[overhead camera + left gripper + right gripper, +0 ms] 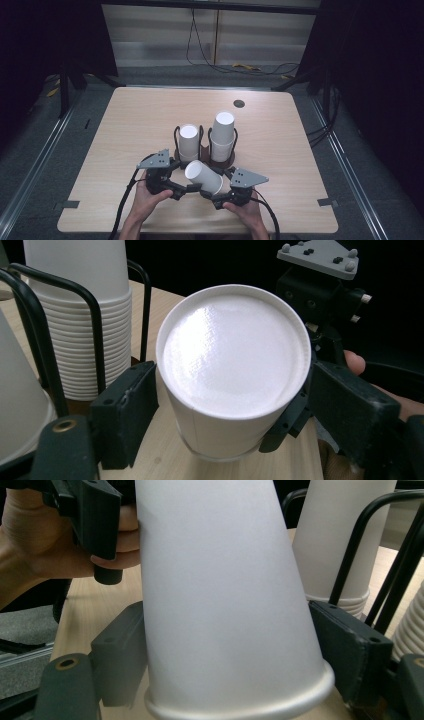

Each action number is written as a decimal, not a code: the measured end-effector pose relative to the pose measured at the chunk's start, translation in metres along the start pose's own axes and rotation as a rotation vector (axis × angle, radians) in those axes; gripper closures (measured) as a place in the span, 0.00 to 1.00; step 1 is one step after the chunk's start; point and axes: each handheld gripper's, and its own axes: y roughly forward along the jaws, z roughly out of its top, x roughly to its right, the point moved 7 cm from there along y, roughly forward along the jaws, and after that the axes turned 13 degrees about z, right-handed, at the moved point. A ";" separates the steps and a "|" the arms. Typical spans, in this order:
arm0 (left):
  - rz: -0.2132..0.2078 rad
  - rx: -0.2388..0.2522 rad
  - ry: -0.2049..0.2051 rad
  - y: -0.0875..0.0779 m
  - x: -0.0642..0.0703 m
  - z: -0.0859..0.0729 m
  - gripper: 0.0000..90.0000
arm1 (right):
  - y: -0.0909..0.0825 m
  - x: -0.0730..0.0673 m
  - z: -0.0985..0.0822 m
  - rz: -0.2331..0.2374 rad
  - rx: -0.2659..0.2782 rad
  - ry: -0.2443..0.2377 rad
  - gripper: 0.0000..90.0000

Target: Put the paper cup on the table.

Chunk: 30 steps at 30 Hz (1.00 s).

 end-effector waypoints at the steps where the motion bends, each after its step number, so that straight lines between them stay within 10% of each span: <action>1: 0.007 -0.001 -0.002 0.000 0.000 0.000 0.19 | -0.001 0.000 0.000 -0.002 -0.002 0.001 0.24; 30: 0.078 -0.056 0.065 -0.012 -0.008 -0.012 0.18 | -0.012 0.005 0.003 0.016 -0.168 0.004 0.24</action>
